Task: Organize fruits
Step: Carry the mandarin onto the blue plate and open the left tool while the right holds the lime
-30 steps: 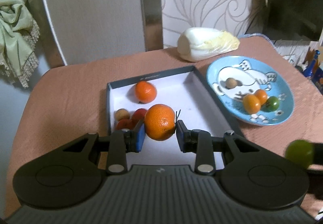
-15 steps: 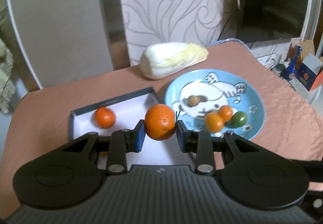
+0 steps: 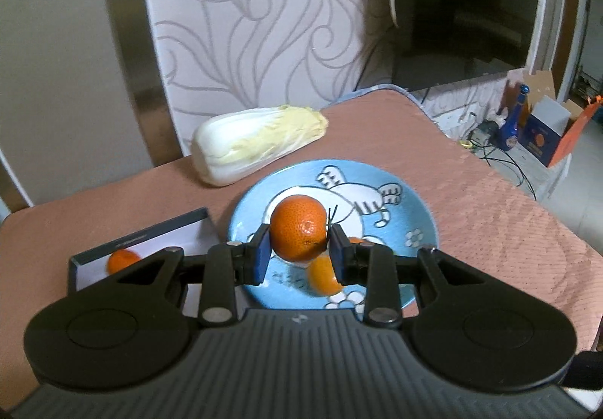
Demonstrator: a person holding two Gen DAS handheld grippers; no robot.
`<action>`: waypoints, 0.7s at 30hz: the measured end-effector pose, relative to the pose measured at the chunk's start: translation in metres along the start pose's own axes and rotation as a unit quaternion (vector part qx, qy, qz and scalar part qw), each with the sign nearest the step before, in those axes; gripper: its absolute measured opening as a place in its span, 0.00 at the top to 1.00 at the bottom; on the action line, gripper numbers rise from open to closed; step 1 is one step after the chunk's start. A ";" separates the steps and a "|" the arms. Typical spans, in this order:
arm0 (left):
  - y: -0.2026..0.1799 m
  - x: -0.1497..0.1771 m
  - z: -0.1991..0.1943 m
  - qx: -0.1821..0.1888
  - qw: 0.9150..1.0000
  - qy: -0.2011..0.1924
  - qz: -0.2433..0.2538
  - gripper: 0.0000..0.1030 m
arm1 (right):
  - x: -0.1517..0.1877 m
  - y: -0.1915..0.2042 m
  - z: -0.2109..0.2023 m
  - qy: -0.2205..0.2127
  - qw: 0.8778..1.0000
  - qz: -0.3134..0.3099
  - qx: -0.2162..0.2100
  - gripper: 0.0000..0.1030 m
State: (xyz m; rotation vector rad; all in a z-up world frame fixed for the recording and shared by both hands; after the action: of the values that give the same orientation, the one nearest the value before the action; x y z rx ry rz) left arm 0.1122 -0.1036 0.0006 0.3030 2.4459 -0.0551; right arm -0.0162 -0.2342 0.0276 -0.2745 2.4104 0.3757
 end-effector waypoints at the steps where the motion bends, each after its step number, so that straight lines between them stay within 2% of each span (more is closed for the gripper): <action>1: -0.002 -0.001 0.001 0.002 1.000 0.000 0.002 0.63 | 0.001 -0.001 -0.001 0.000 1.000 0.002 0.002 0.73; 13: -0.024 -0.018 0.021 0.022 1.000 0.004 0.017 0.64 | 0.008 -0.013 -0.007 0.000 0.999 0.023 0.026 0.73; 21: -0.034 -0.030 0.049 0.030 0.999 0.016 0.021 0.63 | 0.008 -0.021 -0.010 0.003 0.998 0.035 0.046 0.73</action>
State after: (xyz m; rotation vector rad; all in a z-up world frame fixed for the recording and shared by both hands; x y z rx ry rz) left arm 0.1571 -0.1482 -0.0198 0.3843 2.4715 -0.1055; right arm -0.0223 -0.2585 0.0253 -0.1520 2.4402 0.2950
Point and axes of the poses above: each gripper's, at about its wrist camera, not at the fingertips, and z roughly the way its jaws point, y to its left, x to its underside, the point moved 1 cm from there along z, roughly the way its jaws point, and after that the axes turned 12 degrees about y, right-handed, at the moved point
